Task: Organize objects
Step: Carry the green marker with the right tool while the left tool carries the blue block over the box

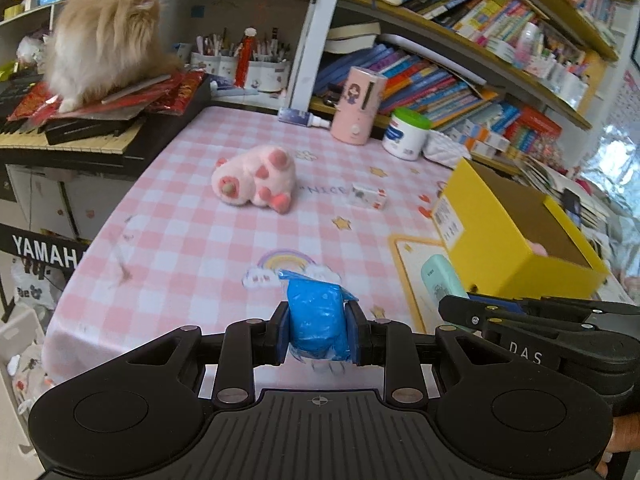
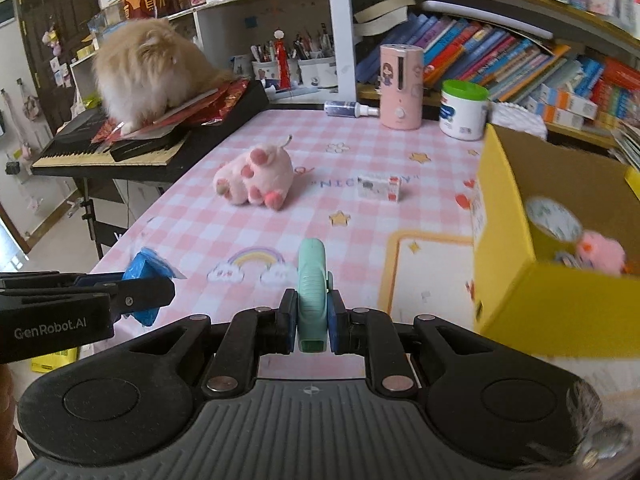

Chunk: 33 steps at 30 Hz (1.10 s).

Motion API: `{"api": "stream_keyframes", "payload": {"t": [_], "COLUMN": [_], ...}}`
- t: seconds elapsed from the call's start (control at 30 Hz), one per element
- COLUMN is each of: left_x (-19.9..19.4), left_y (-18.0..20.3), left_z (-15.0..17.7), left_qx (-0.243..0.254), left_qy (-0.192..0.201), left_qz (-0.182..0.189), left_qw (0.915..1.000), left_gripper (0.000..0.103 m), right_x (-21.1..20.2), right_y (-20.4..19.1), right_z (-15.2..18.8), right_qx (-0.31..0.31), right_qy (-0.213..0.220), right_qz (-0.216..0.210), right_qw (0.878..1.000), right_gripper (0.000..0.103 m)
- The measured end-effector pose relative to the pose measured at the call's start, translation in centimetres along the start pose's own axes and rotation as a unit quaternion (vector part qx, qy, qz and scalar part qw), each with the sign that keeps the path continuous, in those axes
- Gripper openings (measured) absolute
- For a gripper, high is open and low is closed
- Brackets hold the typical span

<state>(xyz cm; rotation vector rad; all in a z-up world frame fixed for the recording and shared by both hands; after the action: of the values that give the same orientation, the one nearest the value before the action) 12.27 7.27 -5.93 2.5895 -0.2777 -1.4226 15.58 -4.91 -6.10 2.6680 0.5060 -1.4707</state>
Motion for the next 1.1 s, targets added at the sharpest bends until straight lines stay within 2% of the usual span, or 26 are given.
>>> {"api": "stream_keyframes", "payload": {"t": [0.23, 0.4, 0.73, 1.1], "left_x": [-1.3, -1.6, -0.9, 1.4], "left_y": [2.3, 4.7, 10.6, 16.8], "left_z": [3.3, 4.5, 4.8, 4.6], "left_qx": [0.034, 0.064, 0.135, 0.195], "left_qy": [-0.011, -0.015, -0.023, -0.041], "left_qz": [0.02, 0.037, 0.076, 0.099], "left_qw": [0.9991, 0.9971, 0.9876, 0.9749], "left_gripper": [0.026, 0.026, 0.026, 0.026], "right_x": [-2.8, -4.4, -7.9, -9.7], "right_y": [0.4, 1.3, 6.0, 11.8], "right_z": [4.7, 7.6, 11.2, 13.4], "right_qx": [0.042, 0.069, 0.144, 0.211], "right_qy": [0.003, 0.003, 0.021, 0.029], "right_qz": [0.017, 0.032, 0.075, 0.105], "right_qw": [0.999, 0.997, 0.986, 0.971], "right_gripper": [0.014, 0.014, 0.014, 0.014]}}
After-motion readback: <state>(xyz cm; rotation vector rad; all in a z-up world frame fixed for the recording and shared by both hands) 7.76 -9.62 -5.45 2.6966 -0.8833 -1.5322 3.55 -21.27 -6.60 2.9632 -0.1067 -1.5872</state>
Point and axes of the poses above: each gripper's, at about its wrist camera, not at the fingertips, and x roughly the way its jaws point, y to its right, z to its underside, the point moved 10 cm from there along x, roughly the way its jaws point, and after that the axes turned 15 degrees about -y, right-handed, at the moved point
